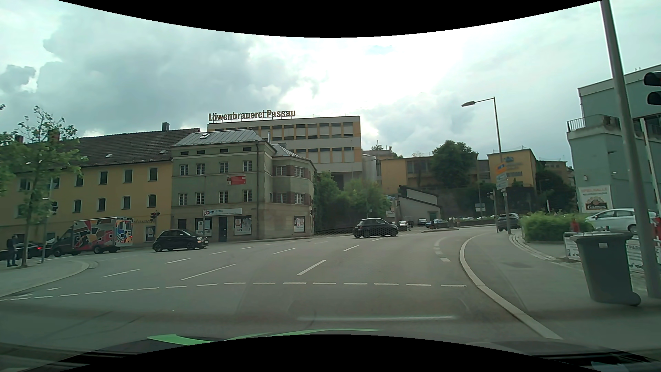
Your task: Follow the waypoints while adhering to traffic rules and regulations
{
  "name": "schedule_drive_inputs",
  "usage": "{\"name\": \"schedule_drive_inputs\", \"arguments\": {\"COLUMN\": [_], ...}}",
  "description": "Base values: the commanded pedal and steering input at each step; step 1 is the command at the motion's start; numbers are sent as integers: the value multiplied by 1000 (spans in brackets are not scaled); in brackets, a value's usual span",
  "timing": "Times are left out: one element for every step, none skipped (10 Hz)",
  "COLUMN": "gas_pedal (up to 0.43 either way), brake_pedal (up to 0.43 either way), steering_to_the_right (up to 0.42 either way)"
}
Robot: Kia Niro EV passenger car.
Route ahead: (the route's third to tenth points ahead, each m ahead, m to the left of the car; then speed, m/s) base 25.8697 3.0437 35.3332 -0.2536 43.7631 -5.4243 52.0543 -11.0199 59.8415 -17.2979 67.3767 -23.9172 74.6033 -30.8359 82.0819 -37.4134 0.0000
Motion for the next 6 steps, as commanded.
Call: {"name": "schedule_drive_inputs", "arguments": {"gas_pedal": [0,0,0,0,0,0], "brake_pedal": [348,348,348,348,348,348], "steering_to_the_right": [31,31,31,31,31,31]}}
